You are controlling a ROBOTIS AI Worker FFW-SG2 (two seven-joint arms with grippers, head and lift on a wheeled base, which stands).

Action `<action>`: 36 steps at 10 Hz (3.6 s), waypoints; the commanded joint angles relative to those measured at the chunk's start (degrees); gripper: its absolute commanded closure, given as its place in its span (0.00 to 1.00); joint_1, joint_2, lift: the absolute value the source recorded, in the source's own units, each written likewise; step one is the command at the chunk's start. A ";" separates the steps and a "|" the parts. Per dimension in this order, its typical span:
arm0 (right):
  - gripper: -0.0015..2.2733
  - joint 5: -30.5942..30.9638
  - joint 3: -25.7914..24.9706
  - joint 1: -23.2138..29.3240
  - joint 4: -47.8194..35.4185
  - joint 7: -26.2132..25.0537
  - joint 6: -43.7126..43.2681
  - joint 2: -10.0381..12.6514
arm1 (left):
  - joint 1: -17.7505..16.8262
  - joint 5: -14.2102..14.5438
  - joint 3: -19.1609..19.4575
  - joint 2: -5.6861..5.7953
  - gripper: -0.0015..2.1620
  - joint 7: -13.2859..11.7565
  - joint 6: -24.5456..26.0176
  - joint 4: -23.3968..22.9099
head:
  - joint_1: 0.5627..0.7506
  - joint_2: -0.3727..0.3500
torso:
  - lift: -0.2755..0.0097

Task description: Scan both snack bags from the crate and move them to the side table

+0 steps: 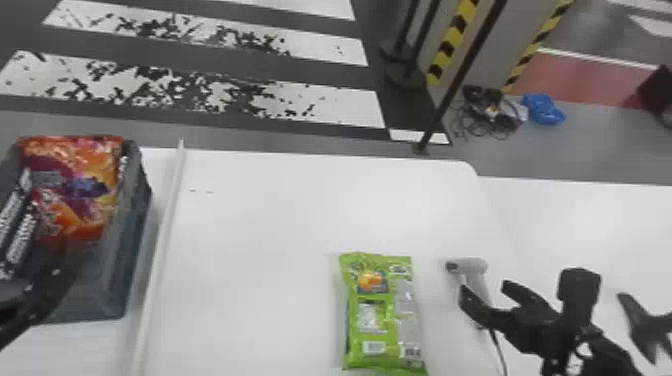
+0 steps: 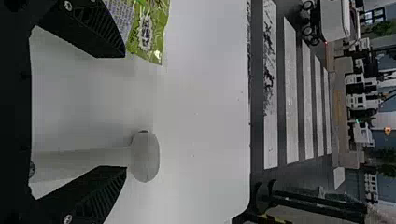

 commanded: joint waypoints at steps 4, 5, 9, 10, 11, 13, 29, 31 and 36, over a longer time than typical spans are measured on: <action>0.03 0.01 -0.23 -6.48 13.54 1.76 -1.25 -4.63 | 0.35 -0.26 0.00 -0.05 0.04 0.00 0.00 -0.21 | 0.70 0.08 | 0.86; 0.03 -0.08 -0.32 -7.62 15.83 2.20 -1.60 -5.42 | 0.44 -0.35 0.00 -0.05 0.04 0.00 0.00 -0.21 | 0.70 0.07 | 0.86; 0.03 0.10 0.04 -13.07 24.53 3.78 -3.71 -7.45 | 1.67 -1.05 0.18 -0.13 0.04 0.00 0.00 -0.83 | 0.70 0.03 | 0.86; 0.03 0.19 0.56 -13.33 25.06 3.78 -3.89 -7.53 | 2.11 -1.32 0.18 -0.22 0.04 0.09 0.00 -1.18 | 0.70 0.03 | 0.86; 0.04 0.10 1.35 -13.86 25.85 3.78 -3.89 -7.80 | 2.55 -1.49 0.18 -0.40 0.04 0.18 0.00 -1.71 | 0.70 0.03 | 0.86; 0.07 0.45 3.11 -15.09 28.49 3.87 -3.71 -8.32 | 3.17 -1.58 0.18 -0.40 0.04 0.18 0.00 -2.50 | 0.70 0.04 | 0.86; 0.99 -14.75 -12.27 12.86 -12.12 0.53 14.57 5.83 | 0.44 -1.58 -2.02 -0.13 0.04 0.79 -0.18 -1.00 | 0.70 0.03 | 0.86; 0.99 -17.92 -12.18 16.37 -15.20 2.11 18.61 7.23 | 0.88 -1.49 -2.02 -0.13 0.04 0.97 -1.93 -0.83 | 0.70 0.03 | 0.86; 0.99 -23.28 -11.57 21.12 -21.70 5.63 27.75 9.92 | 0.88 -1.40 -2.02 -0.13 0.04 0.97 -1.93 -0.92 | 0.70 0.09 | 0.86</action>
